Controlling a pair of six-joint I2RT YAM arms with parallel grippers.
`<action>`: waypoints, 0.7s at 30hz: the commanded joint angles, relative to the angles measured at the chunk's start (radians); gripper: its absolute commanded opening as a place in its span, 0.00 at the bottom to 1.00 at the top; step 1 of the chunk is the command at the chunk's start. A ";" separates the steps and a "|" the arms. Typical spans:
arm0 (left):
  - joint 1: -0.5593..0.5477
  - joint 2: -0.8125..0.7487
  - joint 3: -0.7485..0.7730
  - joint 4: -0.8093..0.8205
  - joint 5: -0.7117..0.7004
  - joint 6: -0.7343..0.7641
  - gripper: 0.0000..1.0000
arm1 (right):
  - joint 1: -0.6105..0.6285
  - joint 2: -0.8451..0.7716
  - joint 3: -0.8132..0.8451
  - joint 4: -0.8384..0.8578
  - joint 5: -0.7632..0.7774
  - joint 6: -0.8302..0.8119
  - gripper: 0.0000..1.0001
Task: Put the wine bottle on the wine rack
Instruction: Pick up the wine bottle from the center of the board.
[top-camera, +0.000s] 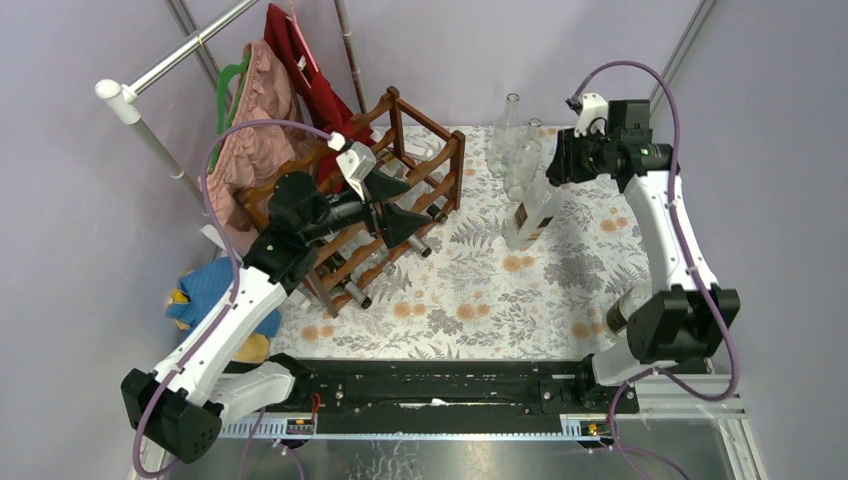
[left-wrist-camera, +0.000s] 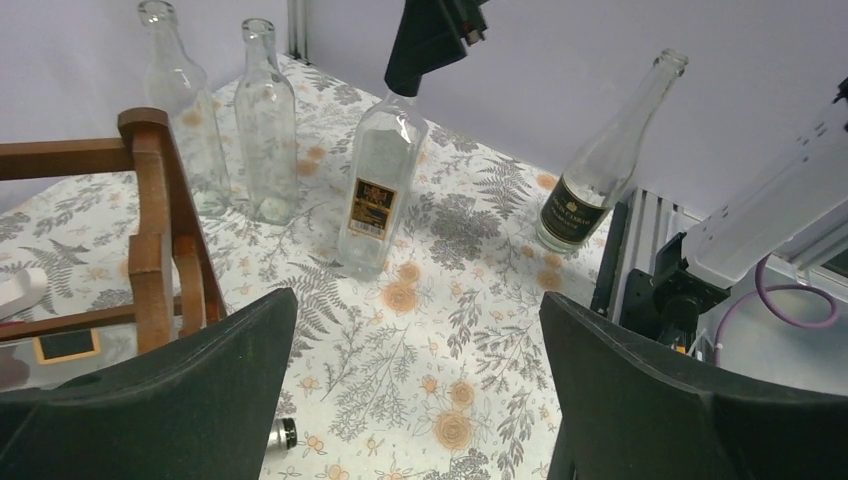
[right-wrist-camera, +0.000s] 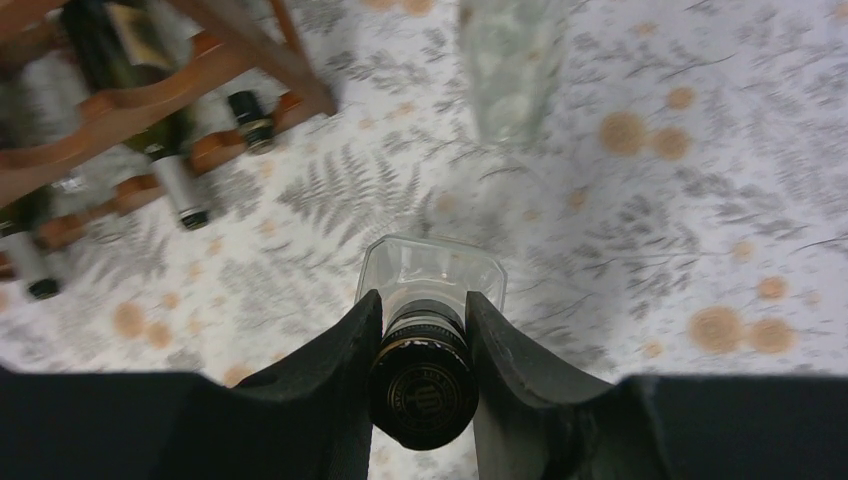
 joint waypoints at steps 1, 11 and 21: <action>-0.037 -0.002 -0.018 0.092 0.042 0.020 0.99 | 0.006 -0.177 -0.058 0.033 -0.211 0.125 0.00; -0.265 0.049 0.012 -0.098 -0.159 0.223 0.99 | 0.006 -0.292 -0.323 0.118 -0.472 0.273 0.00; -0.472 0.133 -0.046 -0.115 -0.390 0.346 0.99 | 0.007 -0.300 -0.467 0.244 -0.646 0.397 0.00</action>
